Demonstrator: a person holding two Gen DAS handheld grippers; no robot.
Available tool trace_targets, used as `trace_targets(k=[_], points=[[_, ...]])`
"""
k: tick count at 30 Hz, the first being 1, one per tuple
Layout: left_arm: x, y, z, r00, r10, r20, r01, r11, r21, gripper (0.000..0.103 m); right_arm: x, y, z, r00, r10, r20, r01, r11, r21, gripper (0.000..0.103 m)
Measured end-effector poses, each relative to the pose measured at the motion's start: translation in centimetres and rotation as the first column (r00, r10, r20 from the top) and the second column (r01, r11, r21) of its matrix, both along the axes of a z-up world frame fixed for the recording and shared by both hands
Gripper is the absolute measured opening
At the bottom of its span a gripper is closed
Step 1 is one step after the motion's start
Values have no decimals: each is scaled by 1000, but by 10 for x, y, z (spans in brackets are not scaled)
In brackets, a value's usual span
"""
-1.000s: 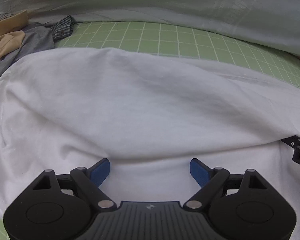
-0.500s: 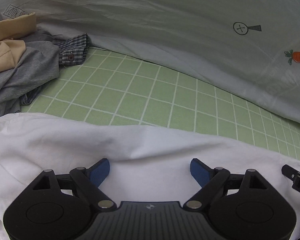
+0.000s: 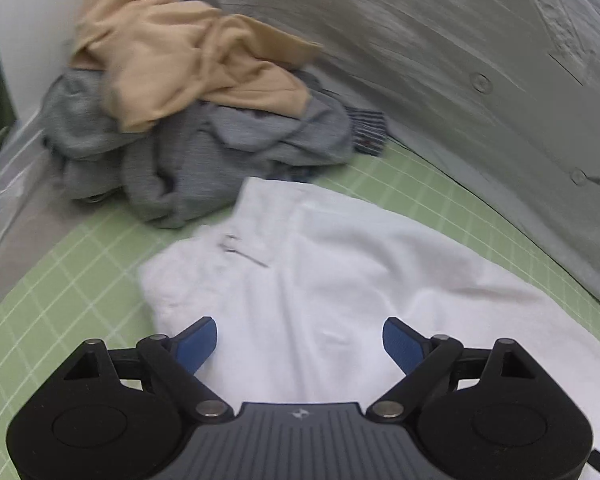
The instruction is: Fold clothes
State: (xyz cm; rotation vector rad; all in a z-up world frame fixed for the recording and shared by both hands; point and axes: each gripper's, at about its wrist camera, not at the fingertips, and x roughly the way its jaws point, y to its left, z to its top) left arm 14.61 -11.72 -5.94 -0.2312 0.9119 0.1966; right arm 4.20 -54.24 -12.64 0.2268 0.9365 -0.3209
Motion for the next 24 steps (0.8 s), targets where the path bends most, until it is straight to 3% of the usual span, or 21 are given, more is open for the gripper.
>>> trace_targets(k=[5, 15, 18, 19, 21, 23, 24], points=[[0, 50, -14, 989, 141, -37, -143, 988, -50, 94, -10, 9, 6, 1000, 9, -18, -9, 1000, -8, 96], [13, 77, -48, 982, 163, -91, -182, 949, -257, 94, -21, 10, 14, 998, -60, -25, 60, 998, 1, 96], [13, 82, -52, 978, 182, -99, -204, 923, -325, 92, -27, 8, 13, 995, -96, -25, 97, 995, 24, 96], [13, 84, -53, 977, 188, -95, -210, 913, -349, 83, -30, 7, 13, 994, -111, -23, 112, 993, 35, 96], [11, 86, -53, 980, 182, -81, -200, 887, -415, 55, -35, 3, 13, 989, -144, -18, 144, 988, 54, 96], [11, 83, -44, 986, 156, -53, -164, 891, -424, 24, -42, -1, 16, 985, -173, -3, 173, 982, 72, 96], [11, 81, -38, 989, 141, -37, -143, 896, -420, 18, -46, -3, 19, 983, -185, 9, 184, 980, 81, 96]])
